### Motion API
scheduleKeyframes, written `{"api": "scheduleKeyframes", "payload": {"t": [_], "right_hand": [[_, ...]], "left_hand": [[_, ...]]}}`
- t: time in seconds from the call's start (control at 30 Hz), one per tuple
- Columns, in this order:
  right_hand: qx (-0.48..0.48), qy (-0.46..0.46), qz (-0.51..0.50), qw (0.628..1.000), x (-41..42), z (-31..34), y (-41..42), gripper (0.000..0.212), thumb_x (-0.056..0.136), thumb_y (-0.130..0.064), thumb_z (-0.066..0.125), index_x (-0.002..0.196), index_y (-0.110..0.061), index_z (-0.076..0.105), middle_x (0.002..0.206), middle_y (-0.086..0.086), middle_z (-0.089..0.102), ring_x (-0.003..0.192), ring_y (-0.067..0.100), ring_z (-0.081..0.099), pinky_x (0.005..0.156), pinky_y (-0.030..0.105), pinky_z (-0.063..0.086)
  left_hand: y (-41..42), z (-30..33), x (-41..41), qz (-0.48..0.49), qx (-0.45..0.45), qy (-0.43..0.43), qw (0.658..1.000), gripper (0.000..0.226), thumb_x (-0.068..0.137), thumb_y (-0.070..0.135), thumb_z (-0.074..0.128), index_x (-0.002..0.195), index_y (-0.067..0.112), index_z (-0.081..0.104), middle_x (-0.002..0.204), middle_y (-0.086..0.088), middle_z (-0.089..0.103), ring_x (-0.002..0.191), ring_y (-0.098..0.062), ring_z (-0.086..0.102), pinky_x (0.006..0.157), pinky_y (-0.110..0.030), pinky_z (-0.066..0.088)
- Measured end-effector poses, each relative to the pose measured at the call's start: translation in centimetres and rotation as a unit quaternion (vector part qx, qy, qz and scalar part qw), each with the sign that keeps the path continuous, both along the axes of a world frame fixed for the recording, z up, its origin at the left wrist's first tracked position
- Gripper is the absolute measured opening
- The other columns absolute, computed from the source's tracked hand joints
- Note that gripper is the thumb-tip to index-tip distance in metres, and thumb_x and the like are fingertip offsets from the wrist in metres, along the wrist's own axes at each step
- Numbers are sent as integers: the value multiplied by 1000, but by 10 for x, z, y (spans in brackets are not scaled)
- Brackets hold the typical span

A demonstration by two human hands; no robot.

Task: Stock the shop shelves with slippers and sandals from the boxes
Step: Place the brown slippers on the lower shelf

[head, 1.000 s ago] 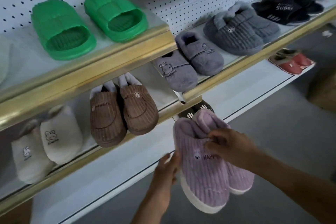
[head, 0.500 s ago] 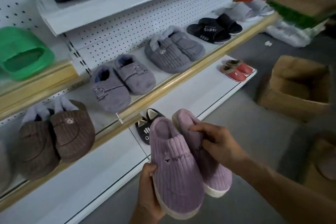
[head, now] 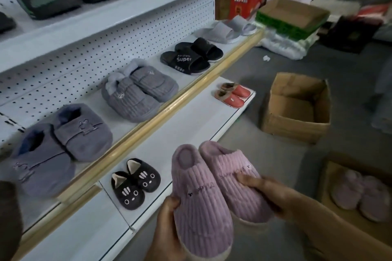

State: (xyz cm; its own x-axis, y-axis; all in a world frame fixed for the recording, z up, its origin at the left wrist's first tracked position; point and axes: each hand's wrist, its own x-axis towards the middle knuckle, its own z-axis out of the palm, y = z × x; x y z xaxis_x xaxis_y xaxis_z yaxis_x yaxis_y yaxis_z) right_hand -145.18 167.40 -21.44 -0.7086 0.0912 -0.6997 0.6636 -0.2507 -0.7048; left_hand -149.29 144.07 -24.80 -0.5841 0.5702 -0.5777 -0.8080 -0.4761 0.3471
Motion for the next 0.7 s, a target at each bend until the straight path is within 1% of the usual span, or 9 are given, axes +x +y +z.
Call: {"api": "scheduleKeyframes", "payload": {"t": [0.07,0.13,0.23,0.33,0.4,0.5,0.57,0.63,0.7], "right_hand": [[1,17,-59,998,-13,-8,23,35,75,-18,75,103,0,66,91,19,74,76,30,71,60,32,58],[8,14,-104,994,-32,-18,44,32,74,-9,73,103,3,66,91,21,73,76,33,70,61,34,60],[38,0,-154,987,-71,-35,78,25,74,0,71,98,6,66,86,23,72,74,34,68,63,37,58],[32,-8,-220,975,-120,-53,116,21,79,5,63,99,10,64,90,26,69,81,39,64,76,46,53],[8,-13,-236,972,-150,-74,134,25,78,5,60,102,9,63,93,27,67,84,40,63,76,45,52],[-55,-41,-236,969,-186,-110,160,42,71,-8,70,112,1,62,107,25,69,103,43,63,92,55,50],[-98,-57,-231,966,-204,-128,177,44,73,-16,71,113,-4,61,110,21,69,107,41,63,96,57,47],[-118,-55,-195,972,-221,-147,198,34,81,-20,66,113,-11,59,112,17,68,109,38,62,92,53,50],[-118,-30,-151,981,-238,-171,219,29,84,-12,61,113,-15,59,103,15,66,96,36,62,75,46,53]], "left_hand": [[22,-4,-19,-7,-30,14,999,53,68,17,59,117,2,69,119,-27,62,100,-39,65,92,-50,50],[44,-8,-42,-16,-43,29,999,43,80,13,42,105,-2,73,111,-30,66,90,-40,69,84,-49,51],[73,-27,-86,-26,-74,29,997,45,85,10,34,115,-4,64,112,-30,66,90,-40,69,86,-50,48],[110,-50,-139,-57,-138,39,988,44,88,10,40,126,-5,56,113,-27,66,99,-37,65,94,-49,47],[133,-64,-168,-68,-161,45,984,42,90,12,45,127,-4,55,115,-24,66,103,-34,64,94,-46,48],[165,-85,-202,-75,-168,46,982,35,96,16,43,121,0,61,118,-23,67,109,-35,64,94,-46,48],[184,-103,-221,-69,-177,35,981,37,99,21,42,123,0,60,120,-23,66,113,-37,62,101,-50,46],[199,-129,-237,-78,-190,32,978,40,99,24,42,126,0,58,123,-23,64,119,-38,58,108,-54,39],[214,-154,-252,-79,-216,34,973,40,99,25,42,129,3,58,124,-20,65,120,-36,58,109,-53,38]]}}
